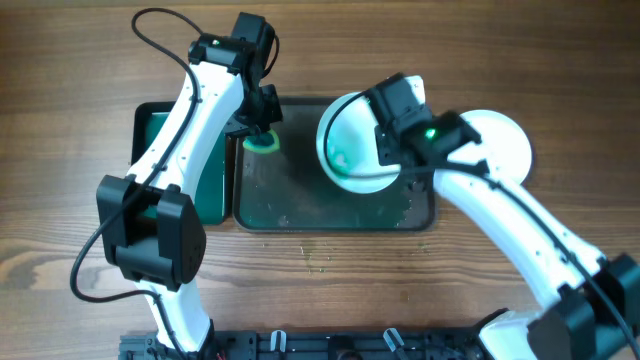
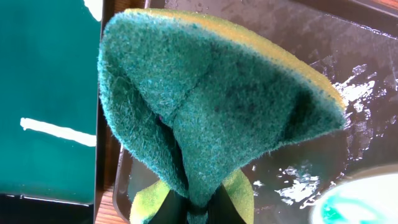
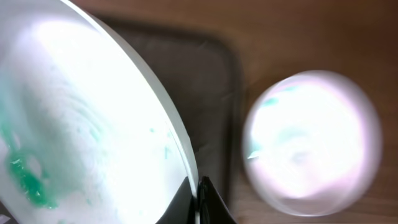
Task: Clean dirty plates on tray and stack at the side
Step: 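Lift the plate with the right gripper and stack it on the right pile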
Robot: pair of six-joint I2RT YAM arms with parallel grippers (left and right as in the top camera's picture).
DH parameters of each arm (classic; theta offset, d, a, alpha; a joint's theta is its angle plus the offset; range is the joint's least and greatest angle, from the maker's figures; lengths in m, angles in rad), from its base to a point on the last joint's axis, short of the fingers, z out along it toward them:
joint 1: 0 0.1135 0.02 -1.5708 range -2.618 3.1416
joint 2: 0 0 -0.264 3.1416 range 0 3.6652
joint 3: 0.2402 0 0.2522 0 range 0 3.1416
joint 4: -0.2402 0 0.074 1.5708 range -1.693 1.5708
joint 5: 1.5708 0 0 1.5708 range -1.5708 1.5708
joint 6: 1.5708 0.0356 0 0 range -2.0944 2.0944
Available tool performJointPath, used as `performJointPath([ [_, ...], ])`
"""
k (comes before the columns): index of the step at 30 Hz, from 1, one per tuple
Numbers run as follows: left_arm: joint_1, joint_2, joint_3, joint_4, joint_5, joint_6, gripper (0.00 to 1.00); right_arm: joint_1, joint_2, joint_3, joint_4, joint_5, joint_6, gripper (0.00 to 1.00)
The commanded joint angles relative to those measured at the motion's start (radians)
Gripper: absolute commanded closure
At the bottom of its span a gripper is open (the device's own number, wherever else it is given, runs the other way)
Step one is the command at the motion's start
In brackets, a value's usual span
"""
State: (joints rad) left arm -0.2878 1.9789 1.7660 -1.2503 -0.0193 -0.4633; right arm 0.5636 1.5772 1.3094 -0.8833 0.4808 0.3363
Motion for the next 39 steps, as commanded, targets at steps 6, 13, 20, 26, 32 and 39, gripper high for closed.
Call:
performJointPath([
  [6, -0.003, 0.002, 0.016, 0.001, 0.011, -0.009, 0.96, 0.217, -0.046, 0.005, -0.004, 0.788, -0.065, 0.96],
  [13, -0.003, 0.002, 0.016, 0.000, 0.011, -0.009, 0.96, 0.328, -0.046, 0.005, 0.014, 1.035, -0.137, 0.96],
  [20, -0.003, 0.002, 0.016, 0.000, 0.011, -0.009, 0.96, 0.346, -0.046, 0.005, 0.047, 1.040, -0.180, 0.96],
  [26, -0.003, 0.002, 0.016, 0.000, 0.011, -0.009, 0.96, 0.346, -0.046, 0.005, 0.082, 0.906, -0.171, 0.96],
  [32, -0.003, 0.002, 0.016, 0.000, 0.011, -0.009, 0.96, 0.244, -0.045, 0.005, 0.026, 0.262, -0.053, 0.96],
  [39, -0.003, 0.002, 0.016, 0.000, 0.011, -0.009, 0.96, -0.173, -0.045, 0.003, 0.005, -0.514, -0.074, 0.96],
])
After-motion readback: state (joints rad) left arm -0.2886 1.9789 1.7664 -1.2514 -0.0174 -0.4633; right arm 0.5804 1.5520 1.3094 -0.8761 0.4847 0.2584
